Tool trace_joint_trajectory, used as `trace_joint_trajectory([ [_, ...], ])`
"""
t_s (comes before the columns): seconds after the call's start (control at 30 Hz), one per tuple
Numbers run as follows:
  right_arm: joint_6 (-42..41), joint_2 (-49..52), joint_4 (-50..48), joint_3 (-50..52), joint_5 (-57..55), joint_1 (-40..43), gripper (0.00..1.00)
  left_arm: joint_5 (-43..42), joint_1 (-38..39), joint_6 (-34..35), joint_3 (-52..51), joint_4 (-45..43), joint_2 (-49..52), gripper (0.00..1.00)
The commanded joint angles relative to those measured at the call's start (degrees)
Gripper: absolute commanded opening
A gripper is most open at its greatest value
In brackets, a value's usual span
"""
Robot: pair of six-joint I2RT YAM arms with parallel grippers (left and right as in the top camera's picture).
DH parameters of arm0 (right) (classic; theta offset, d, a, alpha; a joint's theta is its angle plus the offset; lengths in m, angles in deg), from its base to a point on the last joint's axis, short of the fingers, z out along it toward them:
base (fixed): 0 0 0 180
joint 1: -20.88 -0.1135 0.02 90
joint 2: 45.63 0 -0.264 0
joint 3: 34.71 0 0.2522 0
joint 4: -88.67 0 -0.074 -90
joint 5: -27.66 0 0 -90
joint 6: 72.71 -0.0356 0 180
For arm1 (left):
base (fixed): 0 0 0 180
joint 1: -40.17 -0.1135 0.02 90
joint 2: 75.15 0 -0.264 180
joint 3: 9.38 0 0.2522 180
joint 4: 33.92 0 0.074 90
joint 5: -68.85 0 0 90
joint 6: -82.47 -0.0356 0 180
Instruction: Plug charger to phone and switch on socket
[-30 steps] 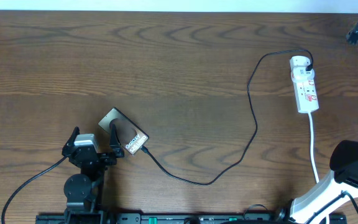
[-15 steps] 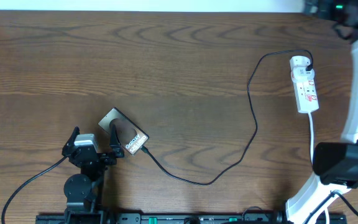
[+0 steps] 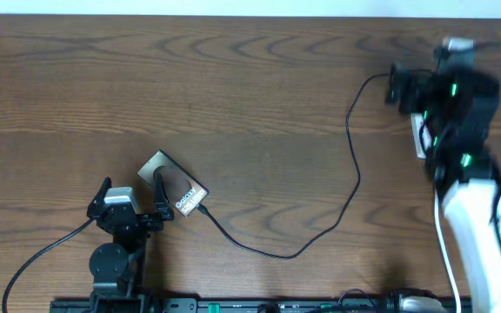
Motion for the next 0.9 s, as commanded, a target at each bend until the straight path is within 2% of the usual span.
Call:
trace_joint_trajectory([
  [0.0, 1.9, -10.3, -10.5, 15.2, 0.6, -1.1, 0.99, 0.3, -0.2, -0.1, -1.0, 2.3, -0.3, 0.98],
  [0.17, 5.6, -21.7, -26.4, 33.7, 3.2, -1.6, 0.99, 0.3, -0.2, -0.1, -1.0, 2.3, -0.3, 0.98],
  [0.4, 5.7, -37.0, -34.5, 52.2, 3.0, -1.6, 0.99, 0.3, -0.2, -0.1, -1.0, 2.3, -0.3, 0.98],
  [0.63, 6.4, -44.9, -21.6, 53.5, 2.1, -1.5, 0.99, 0.3, -0.2, -0.1, -1.0, 2.3, -0.3, 0.98],
  [0.87, 6.4, -52.3, -0.2, 53.5, -1.2, -1.6, 0.99, 0.3, -0.2, -0.1, -1.0, 2.3, -0.3, 0.98],
])
